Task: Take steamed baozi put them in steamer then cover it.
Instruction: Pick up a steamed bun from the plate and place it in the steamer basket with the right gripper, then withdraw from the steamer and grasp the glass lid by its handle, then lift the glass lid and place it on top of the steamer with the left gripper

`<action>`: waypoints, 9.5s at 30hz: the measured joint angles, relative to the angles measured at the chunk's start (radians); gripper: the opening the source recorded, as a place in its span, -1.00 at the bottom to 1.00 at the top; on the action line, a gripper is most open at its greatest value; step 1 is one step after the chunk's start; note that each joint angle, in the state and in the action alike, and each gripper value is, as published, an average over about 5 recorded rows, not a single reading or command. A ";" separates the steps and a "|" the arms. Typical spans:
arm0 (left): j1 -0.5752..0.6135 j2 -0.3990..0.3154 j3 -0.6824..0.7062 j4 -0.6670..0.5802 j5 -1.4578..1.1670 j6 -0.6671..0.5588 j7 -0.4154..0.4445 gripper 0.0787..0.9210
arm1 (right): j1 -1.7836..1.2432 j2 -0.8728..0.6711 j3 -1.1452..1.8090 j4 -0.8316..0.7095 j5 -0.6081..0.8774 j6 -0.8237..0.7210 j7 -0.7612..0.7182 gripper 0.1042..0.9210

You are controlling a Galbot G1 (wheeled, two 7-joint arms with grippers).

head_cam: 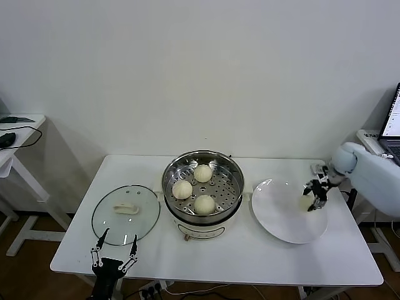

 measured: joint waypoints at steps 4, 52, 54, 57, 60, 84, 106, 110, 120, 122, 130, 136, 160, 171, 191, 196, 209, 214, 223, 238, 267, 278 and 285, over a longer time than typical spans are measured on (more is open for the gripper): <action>-0.004 0.000 0.007 -0.004 0.000 0.001 -0.001 0.77 | 0.101 0.010 -0.055 0.058 0.060 -0.015 -0.052 0.36; -0.025 -0.003 -0.001 -0.014 0.002 -0.011 -0.027 0.77 | 0.420 0.446 -0.472 0.325 0.294 -0.187 -0.003 0.30; -0.024 -0.003 -0.001 -0.014 0.003 -0.011 -0.027 0.77 | 0.414 0.451 -0.475 0.321 0.290 -0.188 0.001 0.30; -0.024 -0.003 -0.002 -0.014 0.002 -0.012 -0.027 0.77 | 0.407 0.460 -0.478 0.316 0.286 -0.189 0.005 0.31; -0.024 -0.002 -0.002 -0.013 0.003 -0.013 -0.027 0.77 | 0.402 0.468 -0.480 0.312 0.283 -0.189 0.008 0.34; -0.044 0.005 -0.014 -0.017 0.047 0.000 -0.048 0.77 | 0.426 0.351 -0.385 0.405 0.300 -0.150 0.061 0.76; -0.241 0.074 0.000 0.082 0.468 0.183 -0.188 0.77 | -0.309 0.018 0.541 0.533 0.417 0.176 1.089 0.76; -0.276 0.086 -0.006 0.121 0.560 0.191 -0.198 0.77 | -0.528 0.021 0.767 0.547 0.416 0.231 1.164 0.76; -0.343 0.128 -0.018 0.243 0.795 0.198 -0.197 0.77 | -0.998 0.123 1.203 0.607 0.393 0.325 1.249 0.76; -0.347 0.136 -0.019 0.267 0.843 0.201 -0.191 0.77 | -1.067 0.147 1.256 0.619 0.387 0.335 1.255 0.76; -0.383 0.143 -0.012 0.355 1.001 0.193 -0.191 0.77 | -1.237 0.217 1.384 0.648 0.364 0.351 1.266 0.76; -0.424 0.151 -0.012 0.419 1.067 0.151 -0.199 0.77 | -1.300 0.247 1.429 0.659 0.354 0.352 1.274 0.76; -0.548 0.153 -0.009 0.567 1.137 0.102 -0.197 0.77 | -1.387 0.304 1.484 0.661 0.331 0.351 1.278 0.76; -0.592 0.146 0.006 0.596 1.131 0.107 -0.183 0.77 | -1.395 0.317 1.486 0.654 0.319 0.352 1.276 0.76; -0.647 0.145 0.034 0.656 1.122 0.125 -0.151 0.40 | -1.393 0.328 1.483 0.646 0.298 0.354 1.273 0.76; -0.654 0.146 0.036 0.675 1.121 0.128 -0.143 0.05 | -1.392 0.325 1.484 0.648 0.297 0.354 1.274 0.76; -0.659 0.144 0.038 0.680 1.091 0.120 -0.117 -0.71 | -1.405 0.336 1.479 0.670 0.292 0.353 1.274 0.76; -0.644 0.149 0.028 0.650 1.061 0.114 -0.107 -0.72 | -1.412 0.337 1.480 0.677 0.291 0.354 1.273 0.76; -0.591 0.185 -0.026 0.496 0.963 0.134 -0.079 -0.72 | -1.416 0.335 1.483 0.692 0.289 0.357 1.272 0.76; -0.544 0.235 -0.030 0.037 0.846 0.343 -0.004 -0.72 | -1.416 0.337 1.491 0.701 0.286 0.356 1.277 0.76; -0.776 -0.026 0.599 0.048 1.143 0.843 0.269 -0.72 | -1.411 0.355 1.500 0.662 0.271 0.351 1.279 0.76; -0.810 -0.101 0.666 0.141 1.299 0.856 0.319 -0.72 | -1.409 0.355 1.504 0.652 0.270 0.351 1.279 0.76; -0.818 -0.127 0.683 0.185 1.372 0.850 0.326 -0.72 | -1.405 0.358 1.504 0.642 0.270 0.352 1.277 0.76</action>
